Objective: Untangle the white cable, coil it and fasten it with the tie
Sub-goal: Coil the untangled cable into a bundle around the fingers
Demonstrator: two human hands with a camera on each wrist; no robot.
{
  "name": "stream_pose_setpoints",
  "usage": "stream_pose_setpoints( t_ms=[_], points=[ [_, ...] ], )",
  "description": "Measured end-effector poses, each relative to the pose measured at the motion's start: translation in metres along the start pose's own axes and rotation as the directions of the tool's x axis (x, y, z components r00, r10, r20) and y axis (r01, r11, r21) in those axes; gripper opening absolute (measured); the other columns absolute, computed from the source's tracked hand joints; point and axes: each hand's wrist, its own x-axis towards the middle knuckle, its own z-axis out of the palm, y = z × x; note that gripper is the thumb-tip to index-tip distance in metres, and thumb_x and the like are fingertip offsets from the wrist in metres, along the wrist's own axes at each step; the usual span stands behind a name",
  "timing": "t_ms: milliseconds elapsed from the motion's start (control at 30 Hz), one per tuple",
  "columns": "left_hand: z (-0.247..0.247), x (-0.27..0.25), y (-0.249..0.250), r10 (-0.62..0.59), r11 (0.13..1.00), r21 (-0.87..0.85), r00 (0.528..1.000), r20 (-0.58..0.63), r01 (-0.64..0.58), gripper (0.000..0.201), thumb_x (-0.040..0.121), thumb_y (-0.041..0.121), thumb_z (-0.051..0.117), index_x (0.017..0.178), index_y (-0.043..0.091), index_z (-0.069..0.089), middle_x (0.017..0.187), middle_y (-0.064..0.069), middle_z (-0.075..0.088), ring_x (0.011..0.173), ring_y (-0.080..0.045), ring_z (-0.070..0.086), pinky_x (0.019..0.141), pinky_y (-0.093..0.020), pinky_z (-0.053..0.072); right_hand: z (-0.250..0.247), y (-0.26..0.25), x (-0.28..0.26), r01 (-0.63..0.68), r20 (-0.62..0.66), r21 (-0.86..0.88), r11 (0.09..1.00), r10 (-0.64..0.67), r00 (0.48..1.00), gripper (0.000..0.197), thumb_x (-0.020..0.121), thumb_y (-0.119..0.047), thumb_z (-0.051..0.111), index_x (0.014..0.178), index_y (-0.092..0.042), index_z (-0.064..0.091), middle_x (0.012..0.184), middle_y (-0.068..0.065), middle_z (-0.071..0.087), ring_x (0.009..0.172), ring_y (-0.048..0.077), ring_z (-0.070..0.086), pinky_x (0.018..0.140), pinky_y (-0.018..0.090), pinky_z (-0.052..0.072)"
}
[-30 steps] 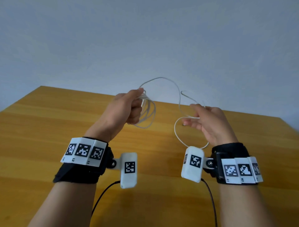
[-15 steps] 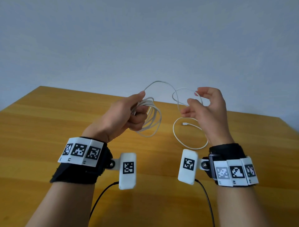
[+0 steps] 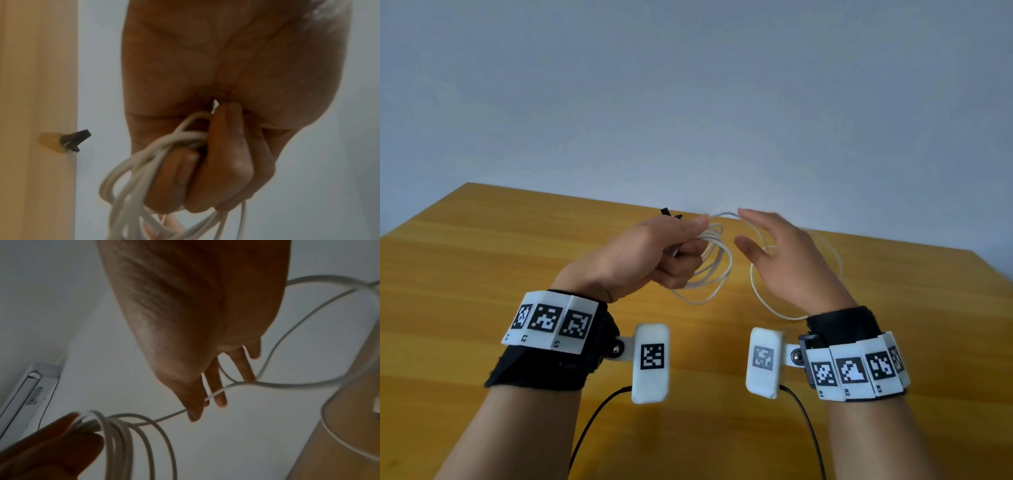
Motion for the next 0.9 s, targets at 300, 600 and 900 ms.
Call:
stream_pose_setpoints(
  t_ms=[300, 600, 900],
  points=[
    [0.009, 0.003, 0.011, 0.296, 0.846, -0.362, 0.909, -0.292, -0.392, 0.040, 0.112, 0.033, 0.019, 0.085, 0.016, 0.043, 0.079, -0.006, 0.076, 0.064, -0.023, 0.067, 0.070, -0.032, 0.049, 0.011, -0.014, -0.004, -0.082, 0.305, 0.134, 0.988, 0.038, 0.952, 0.011, 0.102, -0.038, 0.061, 0.105, -0.031, 0.070, 0.091, -0.007, 0.077, 0.092, 0.010, 0.072, 0.087, 0.033, 0.056],
    [0.020, 0.010, -0.008, 0.339, 0.873, 0.449, 0.899, -0.279, -0.189, 0.048, 0.107, 0.041, 0.033, 0.119, 0.002, 0.058, 0.118, 0.012, 0.076, 0.107, 0.010, 0.066, 0.086, -0.014, 0.048, 0.002, -0.032, -0.013, -0.005, 0.484, 0.184, 0.983, -0.086, 0.871, 0.018, 0.097, -0.034, 0.071, 0.114, -0.039, 0.073, 0.095, -0.018, 0.075, 0.093, -0.005, 0.068, 0.087, 0.023, 0.052],
    [0.018, 0.014, -0.016, 0.257, 0.637, 0.770, 0.932, -0.255, 0.035, 0.038, 0.108, 0.047, 0.034, 0.082, 0.020, 0.042, 0.062, 0.003, 0.065, 0.054, -0.004, 0.061, 0.055, -0.027, 0.047, 0.004, -0.029, -0.009, 0.034, 0.279, 0.212, 0.977, -0.094, 0.956, 0.029, 0.097, -0.040, 0.068, 0.079, -0.021, 0.080, 0.072, 0.000, 0.075, 0.060, 0.011, 0.062, 0.065, 0.032, 0.050]
  ],
)
